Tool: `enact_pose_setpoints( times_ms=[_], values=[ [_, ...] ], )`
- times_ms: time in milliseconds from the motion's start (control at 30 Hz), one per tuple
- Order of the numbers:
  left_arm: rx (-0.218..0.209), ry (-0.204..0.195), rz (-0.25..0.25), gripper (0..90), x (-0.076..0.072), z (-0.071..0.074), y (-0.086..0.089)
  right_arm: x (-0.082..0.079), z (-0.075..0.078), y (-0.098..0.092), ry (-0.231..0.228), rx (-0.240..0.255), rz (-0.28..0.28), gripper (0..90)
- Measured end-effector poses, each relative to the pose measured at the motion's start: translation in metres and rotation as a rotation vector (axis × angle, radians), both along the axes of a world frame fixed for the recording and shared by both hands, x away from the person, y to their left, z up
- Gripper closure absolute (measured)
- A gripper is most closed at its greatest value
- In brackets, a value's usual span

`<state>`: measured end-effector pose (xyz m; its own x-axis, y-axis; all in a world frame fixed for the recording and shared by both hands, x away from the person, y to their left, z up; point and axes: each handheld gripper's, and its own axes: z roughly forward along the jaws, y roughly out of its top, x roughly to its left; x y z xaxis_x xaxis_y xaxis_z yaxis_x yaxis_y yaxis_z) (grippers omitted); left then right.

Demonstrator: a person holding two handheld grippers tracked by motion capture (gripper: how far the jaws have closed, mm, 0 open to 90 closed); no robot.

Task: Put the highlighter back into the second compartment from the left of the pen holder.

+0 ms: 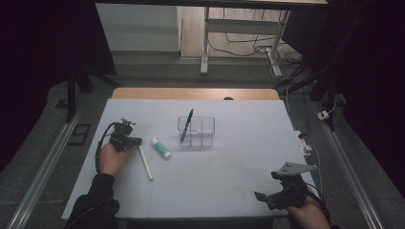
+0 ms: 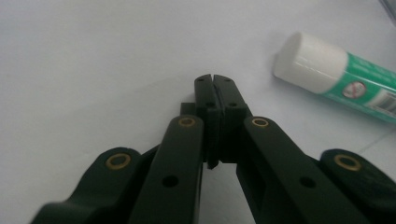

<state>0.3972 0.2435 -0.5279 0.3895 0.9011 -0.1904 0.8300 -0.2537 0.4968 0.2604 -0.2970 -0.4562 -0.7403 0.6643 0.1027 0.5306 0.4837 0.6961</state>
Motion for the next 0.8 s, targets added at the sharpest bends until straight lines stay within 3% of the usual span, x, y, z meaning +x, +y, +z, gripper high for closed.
enact_pose_setpoints(
  times_ms=[800],
  values=[
    [0.02, 0.049, -0.073, 88.4, -0.041, 0.006, -0.039, 0.001, 0.0, 0.001, -0.001, 0.0, 0.012, 0.0]
  ],
)
